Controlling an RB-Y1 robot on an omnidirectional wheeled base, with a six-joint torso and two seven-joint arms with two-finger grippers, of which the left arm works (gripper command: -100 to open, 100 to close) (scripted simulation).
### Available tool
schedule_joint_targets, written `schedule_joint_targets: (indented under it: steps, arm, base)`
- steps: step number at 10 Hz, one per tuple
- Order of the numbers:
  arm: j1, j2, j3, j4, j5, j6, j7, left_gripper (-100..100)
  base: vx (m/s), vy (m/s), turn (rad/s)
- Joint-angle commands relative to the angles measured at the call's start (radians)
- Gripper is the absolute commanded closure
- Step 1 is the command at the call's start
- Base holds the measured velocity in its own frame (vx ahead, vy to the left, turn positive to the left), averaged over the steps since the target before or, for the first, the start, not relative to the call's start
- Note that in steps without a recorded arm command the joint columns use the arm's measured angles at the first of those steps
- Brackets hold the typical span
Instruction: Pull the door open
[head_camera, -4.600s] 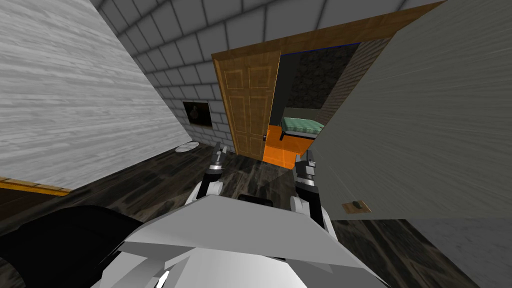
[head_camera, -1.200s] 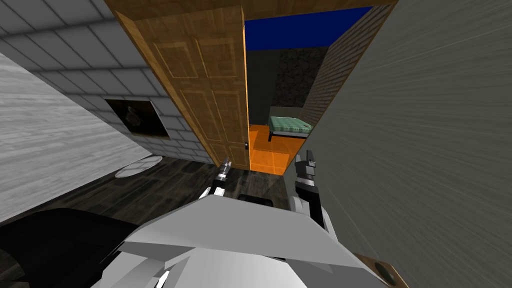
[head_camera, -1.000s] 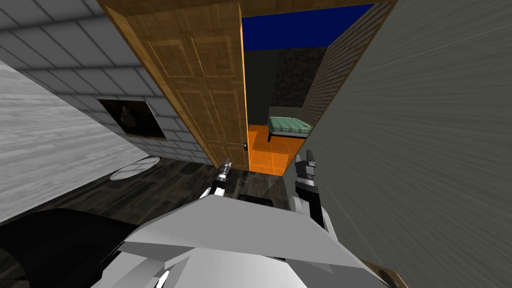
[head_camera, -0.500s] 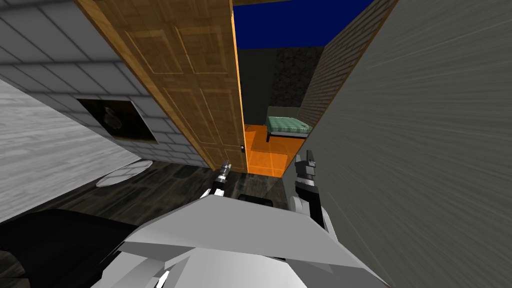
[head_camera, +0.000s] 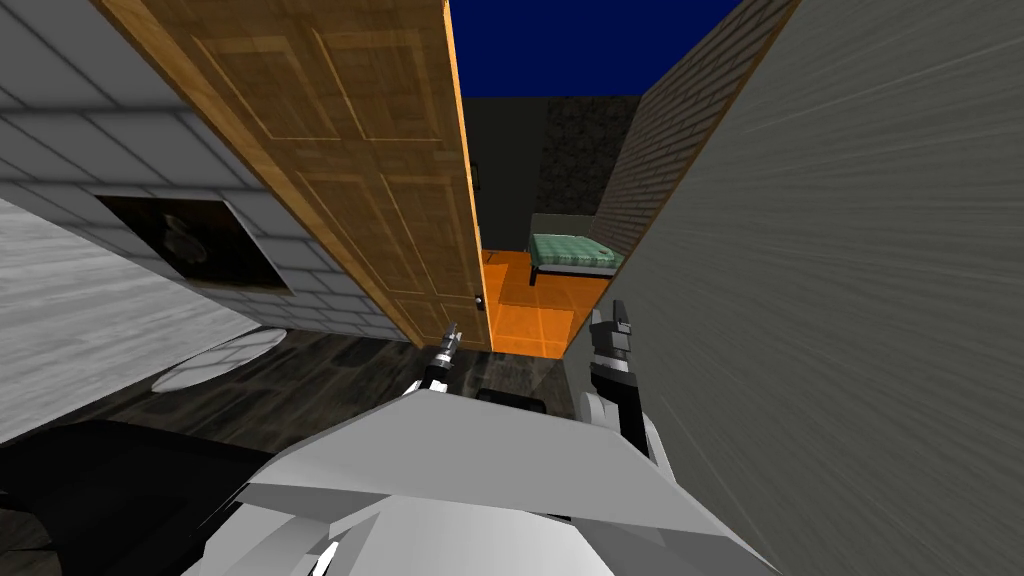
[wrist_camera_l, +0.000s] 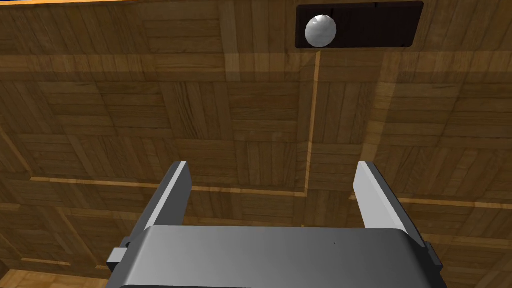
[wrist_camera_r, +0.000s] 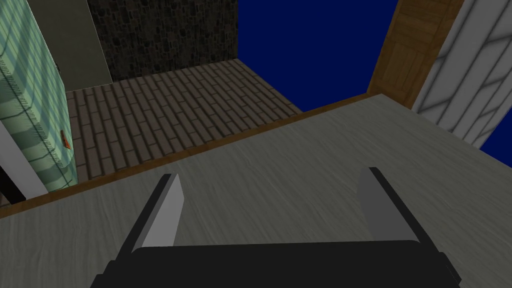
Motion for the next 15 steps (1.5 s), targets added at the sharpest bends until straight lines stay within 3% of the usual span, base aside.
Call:
schedule_joint_targets:
  steps: [1, 6, 8, 15]
  arm:
    - [-0.006, 0.002, 0.0, 0.03, 0.002, -0.005, 0.004, -100]
    - [-0.033, 0.01, 0.001, 0.136, 0.009, -0.031, 0.015, -100]
    - [-0.033, 0.009, 0.001, 0.138, 0.009, -0.031, 0.014, -100]
    - [-0.052, 0.064, 0.056, 0.226, 0.046, -0.068, 0.05, -100]
  base:
    - [0.156, -0.019, -0.051]
    - [0.174, 0.001, -0.053]
    - [0.117, 0.005, -0.021]
    - [0.179, -0.005, -0.11]
